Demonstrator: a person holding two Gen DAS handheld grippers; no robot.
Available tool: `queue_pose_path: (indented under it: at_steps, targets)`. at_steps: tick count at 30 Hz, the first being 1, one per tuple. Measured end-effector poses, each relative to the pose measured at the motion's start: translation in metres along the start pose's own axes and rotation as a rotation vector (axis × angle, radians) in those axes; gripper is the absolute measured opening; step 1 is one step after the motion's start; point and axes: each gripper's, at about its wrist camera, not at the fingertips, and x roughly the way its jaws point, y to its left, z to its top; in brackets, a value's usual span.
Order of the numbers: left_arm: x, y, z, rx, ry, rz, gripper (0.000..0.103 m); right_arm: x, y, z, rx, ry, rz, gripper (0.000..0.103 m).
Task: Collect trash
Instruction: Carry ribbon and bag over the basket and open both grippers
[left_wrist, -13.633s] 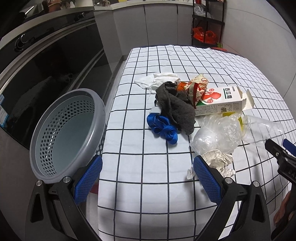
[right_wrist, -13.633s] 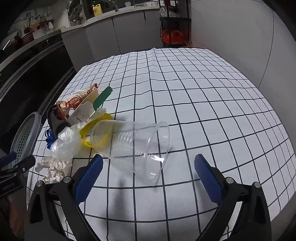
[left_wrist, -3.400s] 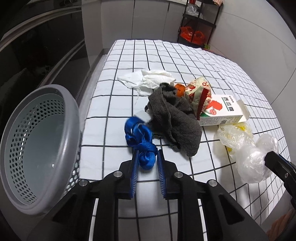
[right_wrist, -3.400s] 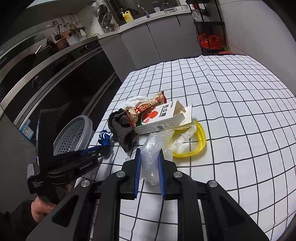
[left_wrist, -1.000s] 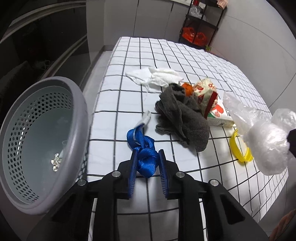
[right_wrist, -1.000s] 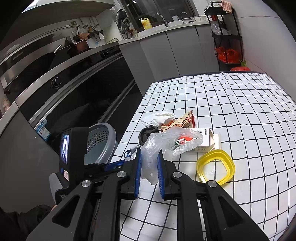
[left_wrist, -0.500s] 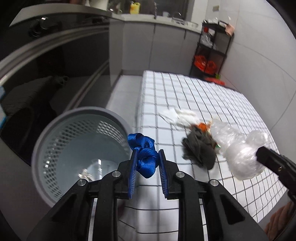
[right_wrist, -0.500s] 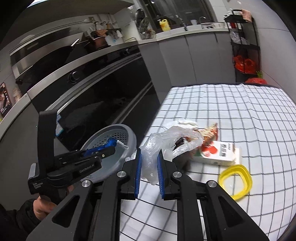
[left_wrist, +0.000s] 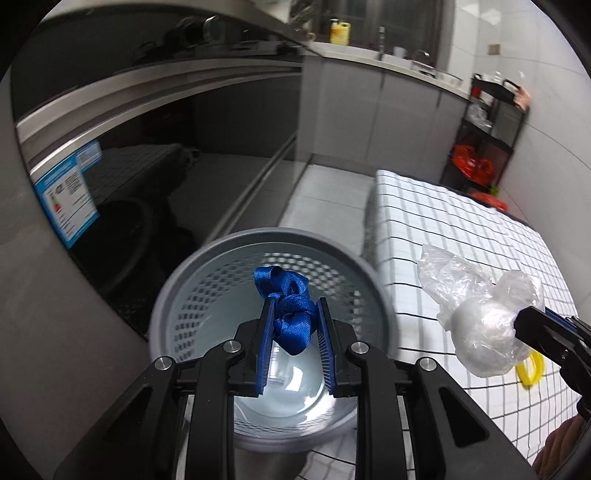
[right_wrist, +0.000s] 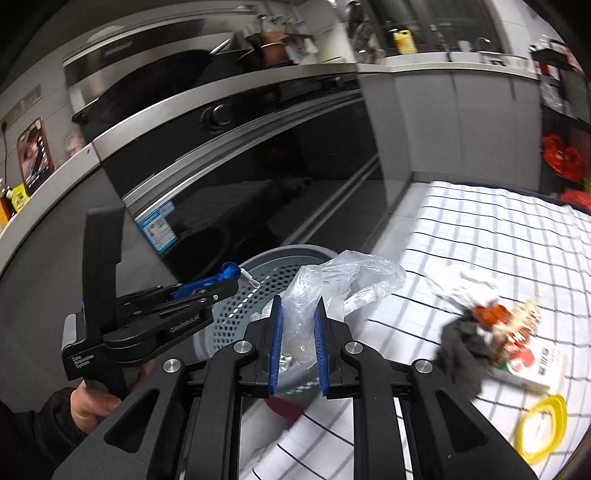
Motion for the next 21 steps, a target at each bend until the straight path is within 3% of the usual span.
queue_pose_path:
  at_steps: [21]
  targets:
    - [0.039, 0.038, -0.008, -0.05, 0.093, 0.063, 0.023, 0.09, 0.024, 0.011, -0.044, 0.173, 0.083, 0.016]
